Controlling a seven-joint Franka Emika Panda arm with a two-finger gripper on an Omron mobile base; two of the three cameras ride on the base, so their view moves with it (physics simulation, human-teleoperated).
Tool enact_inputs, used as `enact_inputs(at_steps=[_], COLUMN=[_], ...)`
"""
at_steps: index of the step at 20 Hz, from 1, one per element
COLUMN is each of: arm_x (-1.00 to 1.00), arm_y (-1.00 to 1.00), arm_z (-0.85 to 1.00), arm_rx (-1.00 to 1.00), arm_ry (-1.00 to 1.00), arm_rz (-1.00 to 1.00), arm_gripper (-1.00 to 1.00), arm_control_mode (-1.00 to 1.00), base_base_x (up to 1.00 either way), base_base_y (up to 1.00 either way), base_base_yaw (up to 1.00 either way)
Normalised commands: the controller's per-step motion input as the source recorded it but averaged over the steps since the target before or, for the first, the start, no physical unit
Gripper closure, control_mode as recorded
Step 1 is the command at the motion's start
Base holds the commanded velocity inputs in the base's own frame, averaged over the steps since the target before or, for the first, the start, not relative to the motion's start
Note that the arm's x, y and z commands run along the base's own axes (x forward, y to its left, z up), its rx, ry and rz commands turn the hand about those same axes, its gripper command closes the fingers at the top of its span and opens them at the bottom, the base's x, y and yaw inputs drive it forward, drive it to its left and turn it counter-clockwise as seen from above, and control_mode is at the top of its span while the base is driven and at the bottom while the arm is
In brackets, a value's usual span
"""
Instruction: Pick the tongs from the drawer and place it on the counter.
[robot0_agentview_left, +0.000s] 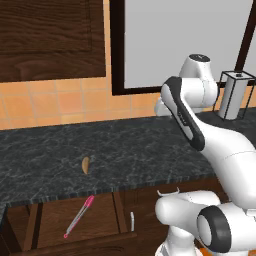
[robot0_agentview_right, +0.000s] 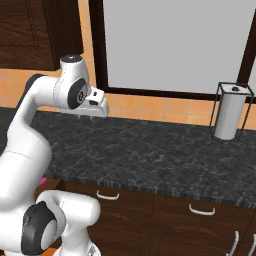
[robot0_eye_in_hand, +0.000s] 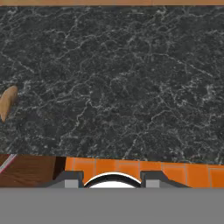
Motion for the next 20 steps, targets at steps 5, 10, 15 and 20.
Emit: enact_inputs(at_steps=[5,10,15,20], arm_x=[-0.73,-0.84,-0.40,-0.35], arm_y=[0.07,0.75,1.00,1.00], arm_z=[0.00,-0.25,-0.38,-0.47], arm_rx=[0.04,0.12,0.02,0.00], arm_ry=[-0.06,-0.01,0.01,0.00], arm_rz=[0.00,0.00,-0.01,-0.02], arm_gripper=[-1.00,-1.00,-1.00,-1.00], arm_control_mode=[-1.00,-1.00,-1.00,-1.00], base_base_x=[0.00,0.00,0.00,0.00], base_base_y=[0.00,0.00,0.00,0.00], base_base_yaw=[0.00,0.00,0.00,0.00])
